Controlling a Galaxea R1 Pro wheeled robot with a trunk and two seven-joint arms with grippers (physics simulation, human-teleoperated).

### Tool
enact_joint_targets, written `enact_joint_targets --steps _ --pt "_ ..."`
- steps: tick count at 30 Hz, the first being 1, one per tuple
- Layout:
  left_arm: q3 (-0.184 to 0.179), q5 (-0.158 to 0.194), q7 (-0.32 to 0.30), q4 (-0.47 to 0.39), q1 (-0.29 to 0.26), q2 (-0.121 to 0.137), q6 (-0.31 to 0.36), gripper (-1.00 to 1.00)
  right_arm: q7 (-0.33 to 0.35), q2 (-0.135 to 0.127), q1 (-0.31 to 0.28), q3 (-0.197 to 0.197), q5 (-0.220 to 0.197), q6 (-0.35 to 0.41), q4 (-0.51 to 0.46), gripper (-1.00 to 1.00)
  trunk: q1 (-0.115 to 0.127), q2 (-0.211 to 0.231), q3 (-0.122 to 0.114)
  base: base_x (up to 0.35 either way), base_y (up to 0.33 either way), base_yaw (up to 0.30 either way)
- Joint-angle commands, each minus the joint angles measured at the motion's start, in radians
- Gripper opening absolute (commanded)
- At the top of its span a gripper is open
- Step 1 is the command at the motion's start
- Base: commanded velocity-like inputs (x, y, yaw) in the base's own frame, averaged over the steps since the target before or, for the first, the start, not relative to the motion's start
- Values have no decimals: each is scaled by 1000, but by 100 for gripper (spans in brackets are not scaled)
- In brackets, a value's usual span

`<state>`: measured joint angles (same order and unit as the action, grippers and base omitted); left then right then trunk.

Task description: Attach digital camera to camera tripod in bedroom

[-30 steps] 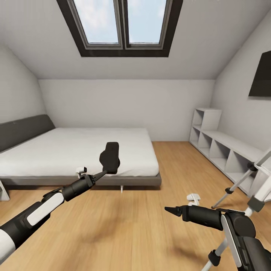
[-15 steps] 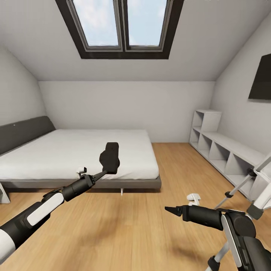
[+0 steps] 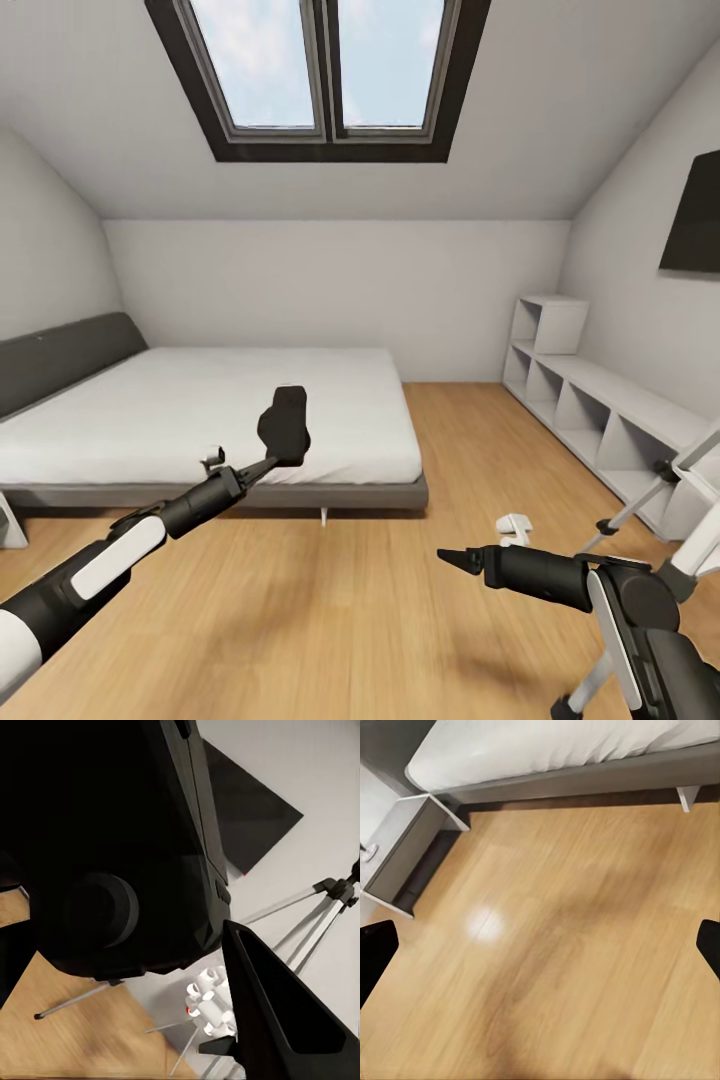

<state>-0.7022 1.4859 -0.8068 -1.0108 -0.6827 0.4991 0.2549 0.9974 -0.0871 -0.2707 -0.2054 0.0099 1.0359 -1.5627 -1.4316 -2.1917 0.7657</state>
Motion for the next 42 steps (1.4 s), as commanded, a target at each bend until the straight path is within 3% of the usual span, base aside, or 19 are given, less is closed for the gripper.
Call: enact_joint_targets --steps 1,5,11,19,42 --pt "-1 11 -3 15 -1 -6 26 -100 5 0 -1 -1 1 7 0 100 4 7 -2 0 0 0" --pt "7 11 1 59 -1 -33 86 -100 7 -1 -1 0 1 7 0 100 19 35 -15 0 0 0" --pt "20 11 17 114 -1 -53 132 -100 7 -3 -1 -1 -1 7 -1 100 42 77 -33 0 0 0" --pt "48 10 20 122 -1 -56 139 -100 7 -2 -1 -5 0 7 -2 100 73 133 -59 0 0 0" --pt "52 10 15 122 -1 -57 138 -100 3 0 -1 -3 -1 5 -1 100 161 294 -131 0 0 0"
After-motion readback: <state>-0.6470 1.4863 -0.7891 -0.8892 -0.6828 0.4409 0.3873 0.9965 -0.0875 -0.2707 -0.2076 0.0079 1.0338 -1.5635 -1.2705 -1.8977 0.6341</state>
